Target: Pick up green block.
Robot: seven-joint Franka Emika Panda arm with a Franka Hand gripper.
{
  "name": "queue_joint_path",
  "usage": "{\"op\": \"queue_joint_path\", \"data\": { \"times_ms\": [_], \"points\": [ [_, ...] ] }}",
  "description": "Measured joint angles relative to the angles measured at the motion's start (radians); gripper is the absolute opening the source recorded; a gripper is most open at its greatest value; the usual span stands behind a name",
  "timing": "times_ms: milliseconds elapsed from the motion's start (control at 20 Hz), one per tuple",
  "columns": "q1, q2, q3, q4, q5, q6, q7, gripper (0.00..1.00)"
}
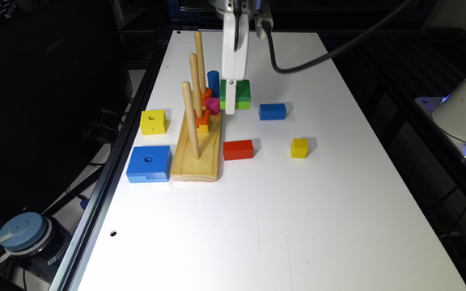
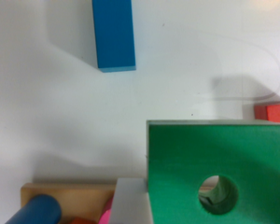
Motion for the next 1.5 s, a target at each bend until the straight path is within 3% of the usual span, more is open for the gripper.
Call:
{"op": "queue_joint_path", "data": {
  "times_ms": [200,450,500,600,650,750,1150,1350,1500],
  "points": [
    [-0.005,-0.049,0.006,-0.001,0.0389,-0.043,-0.03,0.0],
    [-0.007,-0.052,0.007,0.002,0.0425,-0.047,-0.035,0.0],
    [-0.007,-0.062,0.008,0.005,0.0469,-0.056,-0.038,0.0],
    [-0.007,-0.093,0.01,0.01,0.0663,-0.087,-0.05,0.0],
    [-0.007,-0.114,0.01,0.01,0.0817,-0.106,-0.062,0.0],
    [-0.007,-0.138,0.011,0.009,0.0988,-0.128,-0.074,0.0],
    [-0.008,-0.142,0.011,0.015,0.1037,-0.135,-0.079,0.0],
    [-0.008,-0.19,0.011,0.042,0.1318,-0.206,-0.099,0.0],
    [-0.009,-0.203,0.011,0.042,0.1388,-0.218,-0.104,0.0]
  ]
}}
